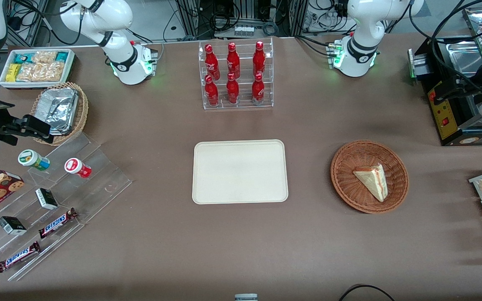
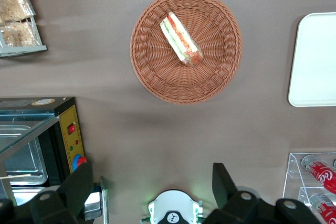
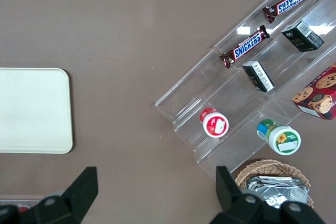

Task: Place sandwich from basket to tray
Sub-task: 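Move the left gripper over the wrapped sandwich in the wicker basket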

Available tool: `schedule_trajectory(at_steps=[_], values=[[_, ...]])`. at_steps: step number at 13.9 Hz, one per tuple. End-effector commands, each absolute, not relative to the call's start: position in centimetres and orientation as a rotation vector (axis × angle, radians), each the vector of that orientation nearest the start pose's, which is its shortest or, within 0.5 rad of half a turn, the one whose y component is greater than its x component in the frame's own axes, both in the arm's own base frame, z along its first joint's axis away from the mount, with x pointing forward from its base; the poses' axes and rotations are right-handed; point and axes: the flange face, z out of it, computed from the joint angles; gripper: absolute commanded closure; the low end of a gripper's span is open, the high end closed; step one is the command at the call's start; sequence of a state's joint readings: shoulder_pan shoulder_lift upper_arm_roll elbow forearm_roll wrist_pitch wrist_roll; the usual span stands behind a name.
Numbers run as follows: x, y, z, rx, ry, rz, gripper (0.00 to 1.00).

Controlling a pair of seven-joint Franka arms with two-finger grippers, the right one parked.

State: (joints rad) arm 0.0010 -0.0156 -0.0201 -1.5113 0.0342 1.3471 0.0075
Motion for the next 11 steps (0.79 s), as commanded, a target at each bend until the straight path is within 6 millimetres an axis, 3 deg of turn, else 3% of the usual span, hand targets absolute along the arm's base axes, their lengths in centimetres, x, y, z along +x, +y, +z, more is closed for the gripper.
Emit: schedule_trajectory(at_steps=[1, 6, 8, 11], values=[[52.0, -1.3, 64.5, -3.11, 0.076, 0.203, 0.0], [54.0, -1.2, 62.8, -3.102, 0.076, 0.193, 0.0], [55.5, -1.3, 61.0, -3.107, 0.059, 0.198, 0.0], [58.4, -1.0, 56.8, -3.1, 0.055, 0.223, 0.0]])
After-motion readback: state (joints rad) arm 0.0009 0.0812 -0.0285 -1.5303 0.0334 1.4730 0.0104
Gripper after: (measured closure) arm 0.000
